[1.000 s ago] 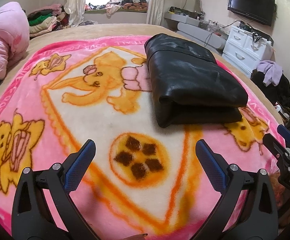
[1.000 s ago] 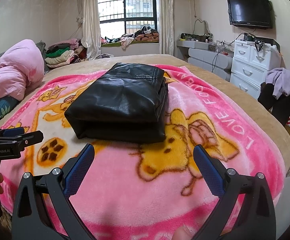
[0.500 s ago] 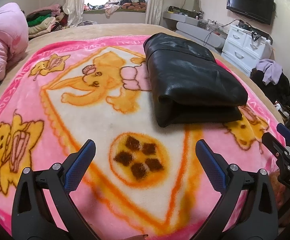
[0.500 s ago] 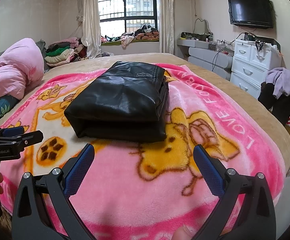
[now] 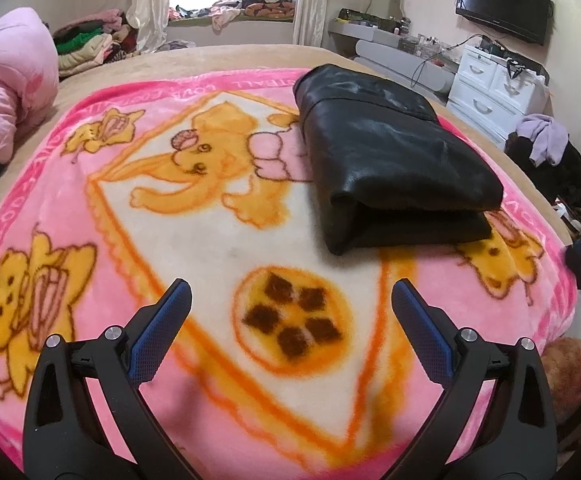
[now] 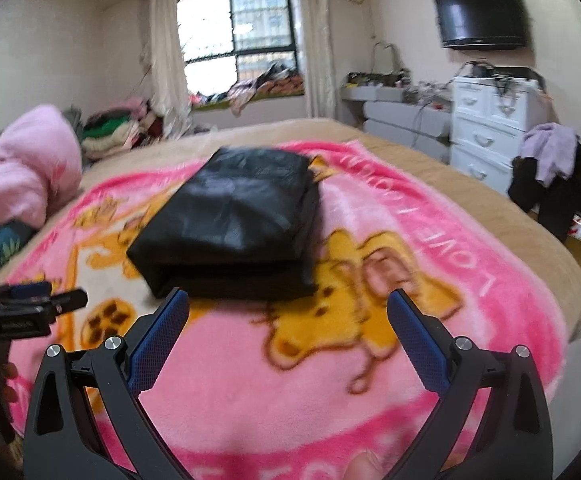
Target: Fold large clothes
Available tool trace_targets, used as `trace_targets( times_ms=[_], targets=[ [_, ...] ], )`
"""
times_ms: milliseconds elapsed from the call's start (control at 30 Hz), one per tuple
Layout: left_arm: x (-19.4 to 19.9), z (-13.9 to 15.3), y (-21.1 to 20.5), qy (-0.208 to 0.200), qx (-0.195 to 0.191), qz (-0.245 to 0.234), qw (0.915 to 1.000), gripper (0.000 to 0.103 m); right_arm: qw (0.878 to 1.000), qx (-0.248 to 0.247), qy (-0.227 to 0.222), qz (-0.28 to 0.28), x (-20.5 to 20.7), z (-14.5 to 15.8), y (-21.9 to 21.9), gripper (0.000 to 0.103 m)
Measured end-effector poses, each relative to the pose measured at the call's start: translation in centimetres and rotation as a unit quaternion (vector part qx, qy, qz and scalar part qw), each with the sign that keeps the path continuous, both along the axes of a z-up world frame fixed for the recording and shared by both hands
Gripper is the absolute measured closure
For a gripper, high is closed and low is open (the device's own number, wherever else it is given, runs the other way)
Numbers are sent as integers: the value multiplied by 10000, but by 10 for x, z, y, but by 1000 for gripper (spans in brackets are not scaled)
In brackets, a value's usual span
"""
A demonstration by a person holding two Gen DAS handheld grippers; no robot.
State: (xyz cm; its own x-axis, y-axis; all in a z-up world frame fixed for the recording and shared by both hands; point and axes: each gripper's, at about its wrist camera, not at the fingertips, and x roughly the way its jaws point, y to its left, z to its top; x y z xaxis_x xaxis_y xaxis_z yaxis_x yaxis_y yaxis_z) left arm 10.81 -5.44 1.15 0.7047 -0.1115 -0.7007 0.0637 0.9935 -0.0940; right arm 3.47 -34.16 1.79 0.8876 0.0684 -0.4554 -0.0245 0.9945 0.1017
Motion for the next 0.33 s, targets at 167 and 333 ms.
trace_targets(
  times_ms=[167, 333],
  targets=[
    [17, 2, 30, 138, -78, 276, 9995, 9, 9915, -312, -127, -1259, -26, 23, -68, 5],
    [42, 3, 113, 269, 85, 978, 9948, 9, 9461, -383, 708, -3136, -40, -7, -208, 5]
  ],
)
